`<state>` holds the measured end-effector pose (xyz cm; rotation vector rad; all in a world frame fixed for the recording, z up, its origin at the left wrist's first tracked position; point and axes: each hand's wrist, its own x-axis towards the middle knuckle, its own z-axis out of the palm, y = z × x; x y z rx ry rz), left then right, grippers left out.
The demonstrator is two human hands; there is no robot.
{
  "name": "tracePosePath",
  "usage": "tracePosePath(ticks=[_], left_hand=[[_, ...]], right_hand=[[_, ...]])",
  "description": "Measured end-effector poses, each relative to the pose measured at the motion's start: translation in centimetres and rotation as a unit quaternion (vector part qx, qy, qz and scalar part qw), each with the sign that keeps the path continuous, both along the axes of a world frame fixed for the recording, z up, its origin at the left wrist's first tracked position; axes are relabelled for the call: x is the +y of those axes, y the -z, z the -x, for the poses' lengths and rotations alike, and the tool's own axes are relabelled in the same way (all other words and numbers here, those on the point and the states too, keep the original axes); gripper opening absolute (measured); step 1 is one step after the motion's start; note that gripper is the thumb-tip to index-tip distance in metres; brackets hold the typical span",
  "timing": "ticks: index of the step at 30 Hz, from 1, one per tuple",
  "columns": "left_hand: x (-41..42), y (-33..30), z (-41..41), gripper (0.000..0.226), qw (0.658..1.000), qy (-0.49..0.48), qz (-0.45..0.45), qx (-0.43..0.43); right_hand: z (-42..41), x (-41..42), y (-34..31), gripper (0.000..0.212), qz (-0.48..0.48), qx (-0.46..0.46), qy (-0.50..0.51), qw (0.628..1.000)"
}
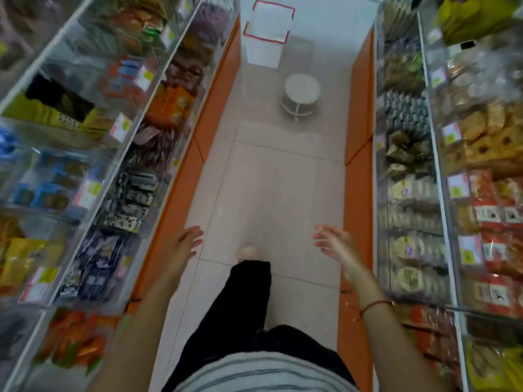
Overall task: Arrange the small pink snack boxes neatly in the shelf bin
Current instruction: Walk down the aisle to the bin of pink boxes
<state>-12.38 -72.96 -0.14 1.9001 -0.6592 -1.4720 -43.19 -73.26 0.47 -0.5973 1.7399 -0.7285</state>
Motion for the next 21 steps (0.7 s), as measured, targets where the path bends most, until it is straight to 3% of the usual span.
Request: tracePosePath(ticks=[12,21], left_hand=[[-29.7,-1.6,4.5,0.014,0.998,0.038,0.046,0.030],[-48.7,-1.0,9.3,0.013,0.999,0.023,0.028,0.028]], right_hand=[[4.6,-22.3,-0.8,0.023,0.004,0.010,0.099,0.995],[8.2,-44.6,-1.3,0.021,0.022,0.007,0.050,0.998]])
